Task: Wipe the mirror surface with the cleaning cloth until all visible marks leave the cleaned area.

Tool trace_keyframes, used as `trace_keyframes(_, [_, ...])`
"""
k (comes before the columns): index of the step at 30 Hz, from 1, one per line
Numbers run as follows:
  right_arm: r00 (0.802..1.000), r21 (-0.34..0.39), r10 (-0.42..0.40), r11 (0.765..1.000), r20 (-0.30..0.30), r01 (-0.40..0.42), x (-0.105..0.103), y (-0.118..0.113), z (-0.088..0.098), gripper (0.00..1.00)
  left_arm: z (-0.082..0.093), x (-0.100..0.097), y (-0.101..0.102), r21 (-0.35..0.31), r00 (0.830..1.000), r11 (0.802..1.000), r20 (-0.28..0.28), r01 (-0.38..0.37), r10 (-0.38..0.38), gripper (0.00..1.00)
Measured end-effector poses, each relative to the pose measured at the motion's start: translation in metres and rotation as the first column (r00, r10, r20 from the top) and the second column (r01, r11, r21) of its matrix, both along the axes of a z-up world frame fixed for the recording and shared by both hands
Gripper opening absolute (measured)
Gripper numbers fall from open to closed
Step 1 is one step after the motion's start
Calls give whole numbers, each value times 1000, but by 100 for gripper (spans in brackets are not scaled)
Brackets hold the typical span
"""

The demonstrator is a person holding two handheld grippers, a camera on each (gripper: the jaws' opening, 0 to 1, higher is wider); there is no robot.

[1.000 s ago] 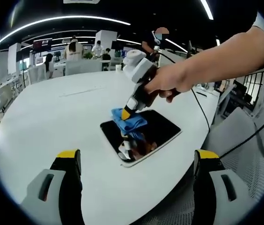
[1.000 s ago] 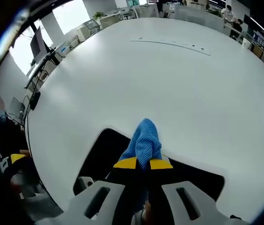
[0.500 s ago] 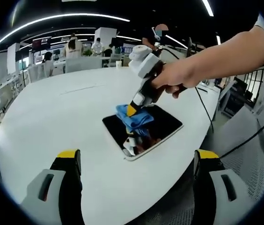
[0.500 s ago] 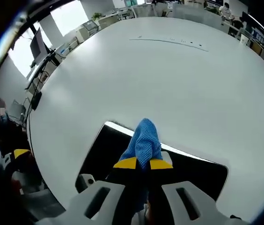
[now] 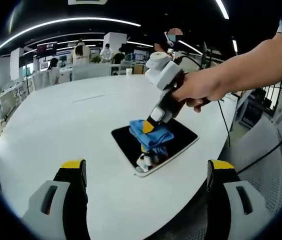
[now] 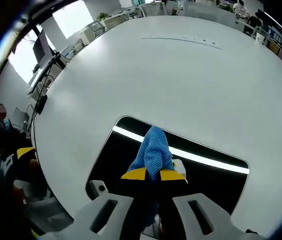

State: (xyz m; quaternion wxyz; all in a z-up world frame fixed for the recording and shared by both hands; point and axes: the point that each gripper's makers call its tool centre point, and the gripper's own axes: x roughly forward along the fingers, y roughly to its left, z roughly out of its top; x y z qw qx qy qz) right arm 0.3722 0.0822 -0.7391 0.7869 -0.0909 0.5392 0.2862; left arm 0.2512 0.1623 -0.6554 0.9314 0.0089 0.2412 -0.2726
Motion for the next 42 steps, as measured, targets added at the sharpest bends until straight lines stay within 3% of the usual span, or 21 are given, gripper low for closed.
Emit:
trace_keyframes(4, [1000,2,-4,1000,-9,4,-4,0,0,1,-3,0,-1,8,1000,1000,-10,4,-4,99])
trace_keyframes(12, [1000,7,-1,1000,-11,1,-18,-1,1,1,-5,1,12,-3,997,998,-27,-67,67,99])
trace_keyframes(25, [999,28,-19,999,-25,20,-42,-3,2,1,-6,4,16,-11,994,994,-13,-111,111,99])
trace_keyframes(28, [999,28,-19,999,-27,19,-46,-3,2,1,-12,3,17,14,994,994,-25,-109,109,99])
trace_keyframes(42, [999,31,-20,999,-31,21,-58,-3,0,1,-13,3,18,21,995,995,-7,-102,102,99])
